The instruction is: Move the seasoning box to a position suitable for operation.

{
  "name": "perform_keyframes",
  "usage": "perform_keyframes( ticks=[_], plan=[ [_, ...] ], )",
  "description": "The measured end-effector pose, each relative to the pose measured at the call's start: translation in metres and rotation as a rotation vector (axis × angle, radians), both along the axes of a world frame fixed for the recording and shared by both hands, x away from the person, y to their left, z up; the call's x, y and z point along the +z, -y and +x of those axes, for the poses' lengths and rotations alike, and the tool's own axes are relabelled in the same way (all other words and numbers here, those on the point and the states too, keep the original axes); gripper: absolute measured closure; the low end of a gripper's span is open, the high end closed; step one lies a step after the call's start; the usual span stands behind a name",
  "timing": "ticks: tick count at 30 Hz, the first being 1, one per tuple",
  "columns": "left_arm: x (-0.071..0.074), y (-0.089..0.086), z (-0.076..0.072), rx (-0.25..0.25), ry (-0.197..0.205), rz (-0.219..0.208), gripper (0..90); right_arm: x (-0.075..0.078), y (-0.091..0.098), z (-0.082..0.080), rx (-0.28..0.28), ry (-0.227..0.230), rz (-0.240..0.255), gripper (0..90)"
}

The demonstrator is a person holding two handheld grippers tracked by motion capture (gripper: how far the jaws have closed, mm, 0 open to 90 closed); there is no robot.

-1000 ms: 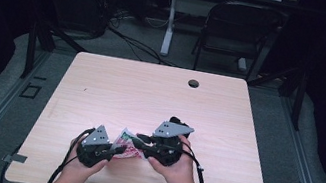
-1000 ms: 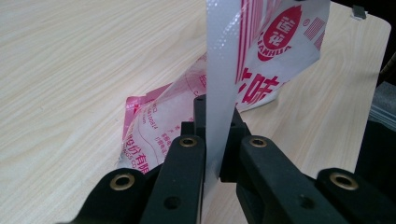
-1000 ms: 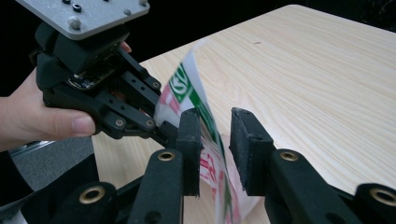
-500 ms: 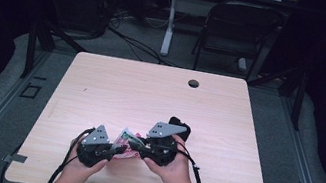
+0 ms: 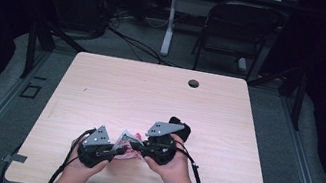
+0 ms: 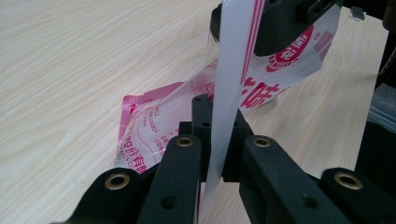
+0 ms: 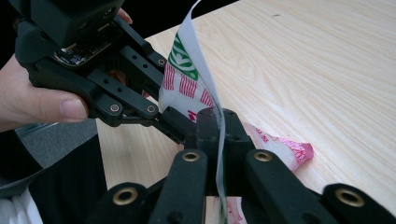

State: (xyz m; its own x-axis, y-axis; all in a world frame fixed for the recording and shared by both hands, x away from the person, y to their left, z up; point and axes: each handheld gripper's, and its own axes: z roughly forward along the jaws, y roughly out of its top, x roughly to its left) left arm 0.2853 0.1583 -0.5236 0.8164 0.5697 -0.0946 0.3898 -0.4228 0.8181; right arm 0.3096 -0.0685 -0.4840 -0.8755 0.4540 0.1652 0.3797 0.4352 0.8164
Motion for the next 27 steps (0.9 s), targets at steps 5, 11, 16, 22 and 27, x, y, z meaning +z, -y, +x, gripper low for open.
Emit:
perform_keyframes(
  ticks=[5, 11, 16, 22, 27],
  plan=[
    [0.0, 0.0, 0.0, -0.001, -0.001, 0.002, 87.4, 0.0, 0.0, 0.002, 0.005, -0.015, 0.0, 90.0],
    [-0.001, -0.001, 0.001, 0.003, 0.008, -0.007, 85.0, 0.001, 0.0, 0.005, 0.012, -0.037, 0.003, 90.0],
    [0.0, -0.003, 0.001, 0.009, 0.008, -0.009, 83.7, 0.001, 0.0, 0.008, 0.006, -0.045, 0.016, 90.0],
    [-0.001, -0.005, 0.001, 0.016, 0.015, -0.013, 79.2, 0.001, -0.002, 0.009, -0.004, -0.042, 0.035, 90.0],
    [-0.002, -0.008, 0.003, 0.024, 0.02, -0.019, 77.7, 0.002, -0.004, 0.011, 0.0, -0.031, 0.047, 90.0]
  ],
)
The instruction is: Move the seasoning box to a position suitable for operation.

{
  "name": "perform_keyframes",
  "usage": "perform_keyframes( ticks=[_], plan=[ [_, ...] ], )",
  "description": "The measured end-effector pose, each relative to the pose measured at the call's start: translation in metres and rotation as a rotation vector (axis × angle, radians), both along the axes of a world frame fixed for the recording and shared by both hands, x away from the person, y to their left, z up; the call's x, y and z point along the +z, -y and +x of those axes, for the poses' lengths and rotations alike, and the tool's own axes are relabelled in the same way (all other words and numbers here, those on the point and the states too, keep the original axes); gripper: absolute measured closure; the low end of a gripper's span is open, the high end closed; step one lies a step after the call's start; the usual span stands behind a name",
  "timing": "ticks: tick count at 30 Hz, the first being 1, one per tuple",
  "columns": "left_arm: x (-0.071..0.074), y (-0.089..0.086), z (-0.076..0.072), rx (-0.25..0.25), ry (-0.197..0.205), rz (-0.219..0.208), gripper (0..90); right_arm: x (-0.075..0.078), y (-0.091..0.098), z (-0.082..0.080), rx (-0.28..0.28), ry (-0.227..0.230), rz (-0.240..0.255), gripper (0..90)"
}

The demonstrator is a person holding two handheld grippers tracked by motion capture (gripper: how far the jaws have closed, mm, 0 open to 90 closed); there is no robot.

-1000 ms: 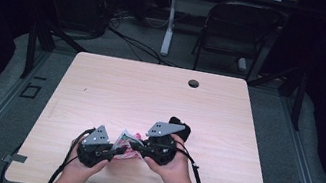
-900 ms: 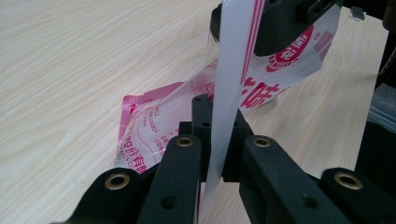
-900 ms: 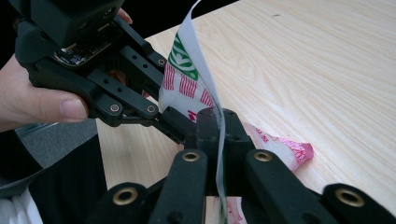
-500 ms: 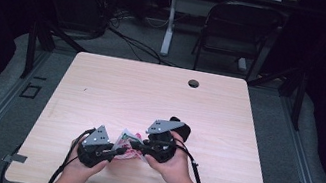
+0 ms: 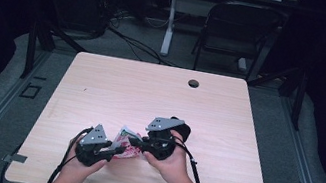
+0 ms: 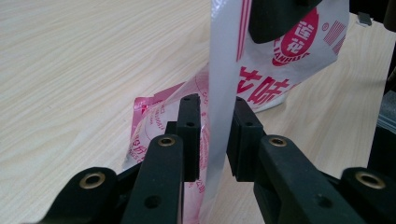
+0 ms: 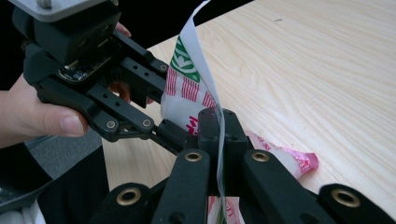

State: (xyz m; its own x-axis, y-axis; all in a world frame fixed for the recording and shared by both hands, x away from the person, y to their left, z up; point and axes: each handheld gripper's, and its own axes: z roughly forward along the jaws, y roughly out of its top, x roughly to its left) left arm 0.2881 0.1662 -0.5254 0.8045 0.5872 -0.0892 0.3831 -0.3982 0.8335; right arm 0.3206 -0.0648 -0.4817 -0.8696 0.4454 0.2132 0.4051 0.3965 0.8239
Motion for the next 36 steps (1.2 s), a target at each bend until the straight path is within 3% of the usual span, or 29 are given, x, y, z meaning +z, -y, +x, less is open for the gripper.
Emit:
perform_keyframes(
  ticks=[6, 10, 18, 21, 27, 36],
  plan=[
    [0.002, -0.008, 0.002, 0.02, 0.003, -0.009, 77.6, 0.005, -0.008, 0.003, 0.014, 0.029, 0.016, 90.0],
    [0.003, -0.014, 0.004, 0.039, 0.006, -0.038, 76.2, 0.015, -0.014, 0.006, 0.026, 0.059, 0.022, 90.0],
    [0.006, -0.023, 0.005, 0.071, 0.015, -0.077, 68.2, 0.03, -0.017, 0.008, 0.019, 0.097, 0.012, 90.0],
    [0.006, -0.024, 0.006, 0.074, 0.033, -0.11, 63.2, 0.036, -0.016, 0.008, 0.02, 0.104, 0.019, 90.0],
    [0.006, -0.023, 0.007, 0.065, 0.045, -0.108, 49.6, 0.046, -0.01, 0.005, 0.018, 0.131, 0.02, 90.0],
    [0.004, -0.02, 0.008, 0.028, 0.031, -0.119, 45.1, 0.054, -0.003, 0.004, 0.015, 0.144, 0.041, 90.0]
  ],
)
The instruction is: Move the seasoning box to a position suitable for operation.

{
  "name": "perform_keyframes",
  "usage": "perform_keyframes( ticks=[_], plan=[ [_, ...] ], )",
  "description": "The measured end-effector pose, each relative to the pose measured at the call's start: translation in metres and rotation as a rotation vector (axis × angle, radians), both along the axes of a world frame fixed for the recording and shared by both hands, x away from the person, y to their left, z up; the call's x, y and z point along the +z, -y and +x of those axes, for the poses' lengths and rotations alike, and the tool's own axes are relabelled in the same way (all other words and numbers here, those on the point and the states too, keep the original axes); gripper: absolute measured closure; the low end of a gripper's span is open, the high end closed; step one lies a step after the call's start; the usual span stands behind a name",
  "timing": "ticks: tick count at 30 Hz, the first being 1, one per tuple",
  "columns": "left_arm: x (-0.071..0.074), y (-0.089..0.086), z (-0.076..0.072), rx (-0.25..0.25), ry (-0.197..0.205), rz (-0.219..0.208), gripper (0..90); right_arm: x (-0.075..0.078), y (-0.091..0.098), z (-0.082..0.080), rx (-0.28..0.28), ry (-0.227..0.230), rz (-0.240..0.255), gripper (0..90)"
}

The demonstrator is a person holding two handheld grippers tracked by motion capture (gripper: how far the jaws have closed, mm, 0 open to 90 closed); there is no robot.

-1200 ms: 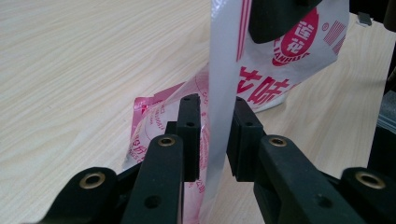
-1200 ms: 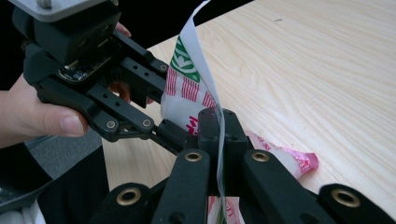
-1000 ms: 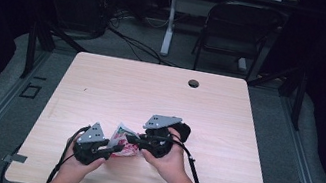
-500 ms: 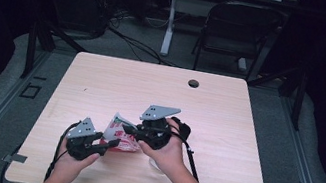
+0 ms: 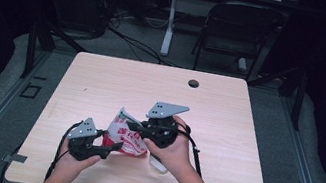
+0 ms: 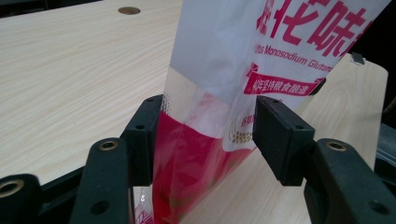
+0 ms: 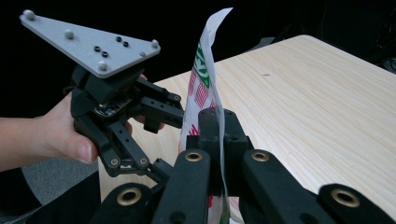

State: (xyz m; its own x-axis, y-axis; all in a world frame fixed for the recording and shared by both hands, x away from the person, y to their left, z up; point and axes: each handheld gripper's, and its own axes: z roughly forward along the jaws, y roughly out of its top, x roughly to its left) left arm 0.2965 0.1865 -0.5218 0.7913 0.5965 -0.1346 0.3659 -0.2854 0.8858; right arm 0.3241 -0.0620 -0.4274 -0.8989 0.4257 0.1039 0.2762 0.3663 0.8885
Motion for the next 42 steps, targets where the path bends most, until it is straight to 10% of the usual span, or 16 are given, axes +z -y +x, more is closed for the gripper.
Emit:
perform_keyframes(
  ticks=[19, 42],
  plan=[
    [-0.009, 0.005, 0.006, -0.061, -0.036, 0.016, 32.4, 0.008, 0.006, -0.001, 0.001, 0.024, 0.013, 90.0],
    [-0.021, -0.001, -0.016, -0.097, -0.046, 0.15, 58.0, -0.015, -0.007, -0.014, 0.048, 0.008, 0.002, 90.0]
  ],
)
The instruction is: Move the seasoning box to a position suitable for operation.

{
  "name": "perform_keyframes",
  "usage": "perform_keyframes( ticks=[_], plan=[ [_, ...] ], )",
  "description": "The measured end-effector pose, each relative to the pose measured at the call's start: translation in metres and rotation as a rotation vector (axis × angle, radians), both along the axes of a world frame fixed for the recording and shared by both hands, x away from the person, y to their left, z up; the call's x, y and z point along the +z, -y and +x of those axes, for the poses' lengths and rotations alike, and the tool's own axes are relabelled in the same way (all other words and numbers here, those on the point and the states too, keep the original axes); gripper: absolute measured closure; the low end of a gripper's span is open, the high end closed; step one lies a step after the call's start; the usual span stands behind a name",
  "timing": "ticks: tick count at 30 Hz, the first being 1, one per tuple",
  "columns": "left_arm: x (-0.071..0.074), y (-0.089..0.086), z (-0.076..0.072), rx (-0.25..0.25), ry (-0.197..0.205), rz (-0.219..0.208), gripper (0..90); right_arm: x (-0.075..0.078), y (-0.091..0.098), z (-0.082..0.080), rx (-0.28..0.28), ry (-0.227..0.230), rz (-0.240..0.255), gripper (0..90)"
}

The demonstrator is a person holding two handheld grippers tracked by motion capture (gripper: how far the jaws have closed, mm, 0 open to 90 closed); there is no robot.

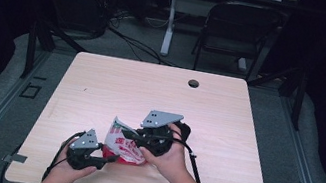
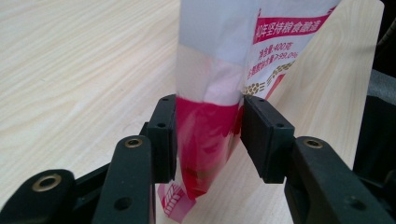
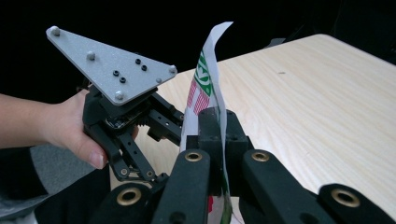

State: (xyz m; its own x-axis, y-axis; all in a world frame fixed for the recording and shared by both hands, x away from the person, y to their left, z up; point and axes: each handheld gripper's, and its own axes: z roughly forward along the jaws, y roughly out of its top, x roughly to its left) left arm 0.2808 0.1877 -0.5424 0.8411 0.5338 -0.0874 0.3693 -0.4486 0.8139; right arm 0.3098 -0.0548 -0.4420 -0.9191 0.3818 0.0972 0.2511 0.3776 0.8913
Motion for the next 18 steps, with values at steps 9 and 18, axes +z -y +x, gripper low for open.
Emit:
perform_keyframes(
  ticks=[9, 18],
  plan=[
    [-0.009, 0.006, 0.0, -0.044, -0.055, -0.04, 47.2, -0.01, 0.008, -0.017, 0.048, -0.015, 0.011, 90.0],
    [-0.019, 0.016, 0.006, -0.079, -0.089, -0.056, 33.0, -0.014, 0.014, -0.027, 0.061, -0.015, 0.021, 90.0]
  ],
)
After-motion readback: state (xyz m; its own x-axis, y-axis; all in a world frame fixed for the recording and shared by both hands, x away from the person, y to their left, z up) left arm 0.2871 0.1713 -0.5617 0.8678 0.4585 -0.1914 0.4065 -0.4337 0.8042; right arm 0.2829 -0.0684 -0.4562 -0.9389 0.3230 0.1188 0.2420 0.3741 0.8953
